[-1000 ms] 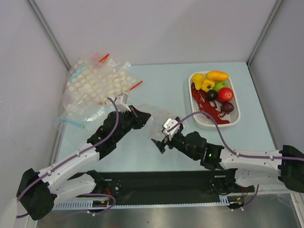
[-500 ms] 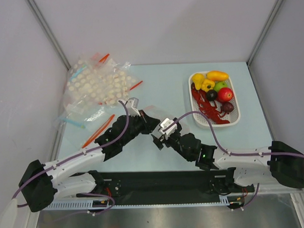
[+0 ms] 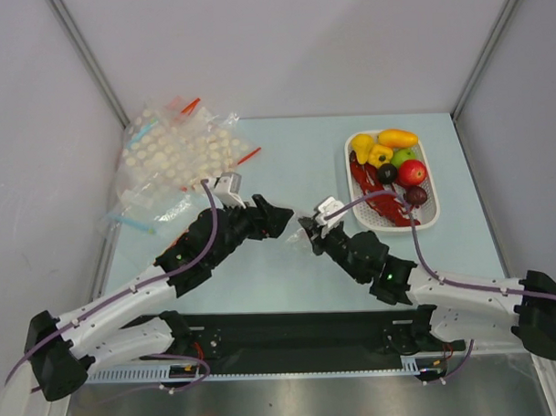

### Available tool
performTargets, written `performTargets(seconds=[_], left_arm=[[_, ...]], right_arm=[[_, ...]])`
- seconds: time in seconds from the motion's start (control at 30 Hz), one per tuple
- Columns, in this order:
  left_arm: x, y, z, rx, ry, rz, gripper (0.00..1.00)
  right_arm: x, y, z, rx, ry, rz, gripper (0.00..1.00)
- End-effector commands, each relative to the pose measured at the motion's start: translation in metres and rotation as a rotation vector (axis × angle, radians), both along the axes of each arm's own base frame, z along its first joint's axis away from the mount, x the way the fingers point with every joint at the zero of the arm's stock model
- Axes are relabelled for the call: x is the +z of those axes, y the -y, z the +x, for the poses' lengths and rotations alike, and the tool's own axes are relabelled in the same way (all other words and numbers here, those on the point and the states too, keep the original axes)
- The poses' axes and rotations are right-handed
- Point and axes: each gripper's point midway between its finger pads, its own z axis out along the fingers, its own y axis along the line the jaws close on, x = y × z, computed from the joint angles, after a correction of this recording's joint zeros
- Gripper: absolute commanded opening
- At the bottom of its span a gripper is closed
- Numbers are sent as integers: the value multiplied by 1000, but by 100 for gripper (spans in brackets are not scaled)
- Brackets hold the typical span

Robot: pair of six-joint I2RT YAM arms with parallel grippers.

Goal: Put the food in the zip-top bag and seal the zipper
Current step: Open the zipper of the food storage bag at the center of the board.

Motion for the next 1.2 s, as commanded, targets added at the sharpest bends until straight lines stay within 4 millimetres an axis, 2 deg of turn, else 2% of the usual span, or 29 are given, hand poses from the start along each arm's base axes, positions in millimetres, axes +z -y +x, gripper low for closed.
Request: performTargets(seconds=[0.0, 0.07, 0.1, 0.13, 0.17, 0.2, 0.27, 0.37, 0.53, 0.57, 0.63, 0.7, 0.97, 1.07, 1.1, 1.17], left_arm=[[41, -23, 8, 77, 110, 98, 85], [46, -42, 10, 136, 126, 152, 89], [50, -47, 9, 147, 149, 172, 91], [55, -53, 8, 162, 171, 161, 93], [62, -55, 6, 165, 190, 140, 95], [56, -57, 6, 167, 197, 145, 96], [64, -62, 4, 182, 230, 112, 98], [61, -69, 5, 203, 252, 131, 100], [64, -57, -1, 117, 360, 138, 100], [63, -56, -1, 111, 370, 142, 100], [61, -56, -1, 104, 402, 154, 100], [56, -58, 0, 110, 418, 179, 100], [60, -57, -1, 90, 496, 204, 100], [65, -41, -11, -7, 563, 188, 100], [63, -30, -21, -96, 611, 197, 100], [57, -17, -24, -147, 632, 206, 100]], right_arm=[[32, 15, 3, 19, -12, 148, 0], [35, 19, 0, 67, -55, 200, 0], [43, 35, 9, 42, -52, 238, 0], [43, 33, 4, 98, -97, 270, 0], [46, 38, 6, 104, -108, 291, 0], [51, 50, 12, 85, -108, 318, 0], [53, 54, 9, 131, -143, 348, 0], [56, 63, 12, 151, -177, 375, 0], [57, 68, 12, 216, -234, 417, 0], [56, 73, 19, 204, -244, 425, 0], [57, 71, 15, 257, -289, 449, 0], [54, 74, 21, 258, -320, 459, 0], [43, 73, 30, 295, -433, 472, 0], [44, 76, 30, 302, -438, 485, 0], [46, 78, 30, 297, -435, 487, 0], [46, 81, 31, 289, -437, 483, 0]])
